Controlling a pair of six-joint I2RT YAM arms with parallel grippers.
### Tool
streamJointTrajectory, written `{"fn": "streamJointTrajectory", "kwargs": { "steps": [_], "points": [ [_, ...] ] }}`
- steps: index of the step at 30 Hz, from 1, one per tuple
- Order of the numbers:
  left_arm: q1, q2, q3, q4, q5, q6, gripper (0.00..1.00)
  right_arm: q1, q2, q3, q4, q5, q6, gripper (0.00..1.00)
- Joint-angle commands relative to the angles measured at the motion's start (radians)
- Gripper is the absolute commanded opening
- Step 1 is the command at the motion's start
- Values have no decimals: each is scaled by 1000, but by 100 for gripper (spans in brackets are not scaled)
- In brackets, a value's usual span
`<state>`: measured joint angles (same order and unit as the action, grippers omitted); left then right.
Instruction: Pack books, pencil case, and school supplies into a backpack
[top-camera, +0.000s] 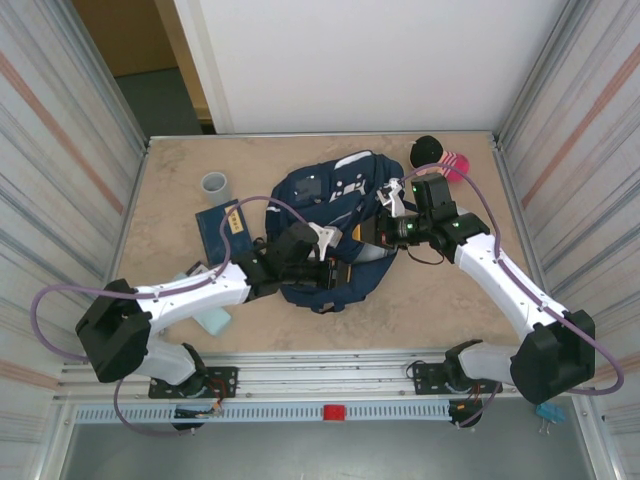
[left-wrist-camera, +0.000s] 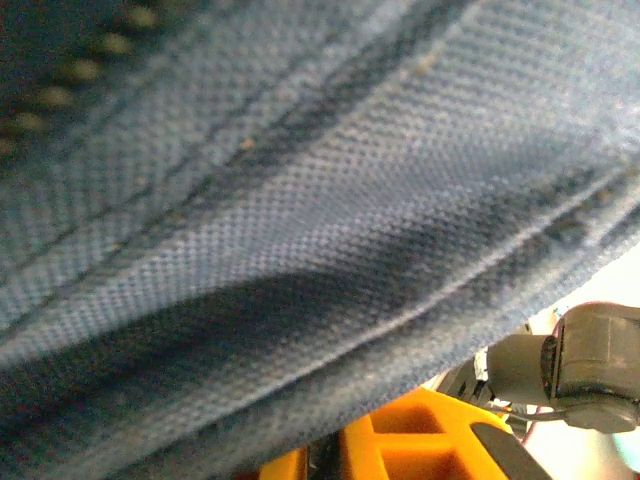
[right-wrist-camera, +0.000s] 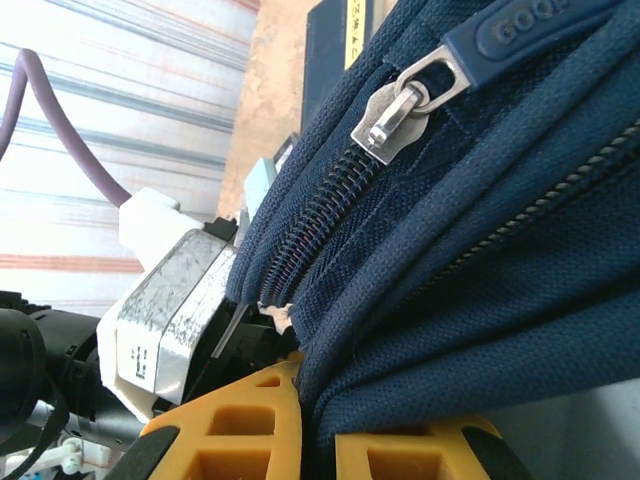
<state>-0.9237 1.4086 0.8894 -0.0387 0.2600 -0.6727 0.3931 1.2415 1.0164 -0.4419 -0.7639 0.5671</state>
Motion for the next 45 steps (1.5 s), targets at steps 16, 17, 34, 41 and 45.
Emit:
{"fn": "streamJointTrajectory", "kwargs": {
  "steps": [16,17,34,41,45],
  "points": [
    [16,-43,-108,194,55,15,0,-67,-2,12,-64,-145,-30,53],
    [16,-34,-110,220,49,-9,0,-72,-13,-2,-64,-98,27,59],
    [-24,25,-145,367,18,-79,3,-16,-81,-262,285,79,529,60],
    [-22,15,-169,354,-58,-103,22,-17,-87,-255,319,68,521,13],
    [-17,13,-180,374,-94,-121,24,-17,-96,-245,312,67,514,9]
  ]
}}
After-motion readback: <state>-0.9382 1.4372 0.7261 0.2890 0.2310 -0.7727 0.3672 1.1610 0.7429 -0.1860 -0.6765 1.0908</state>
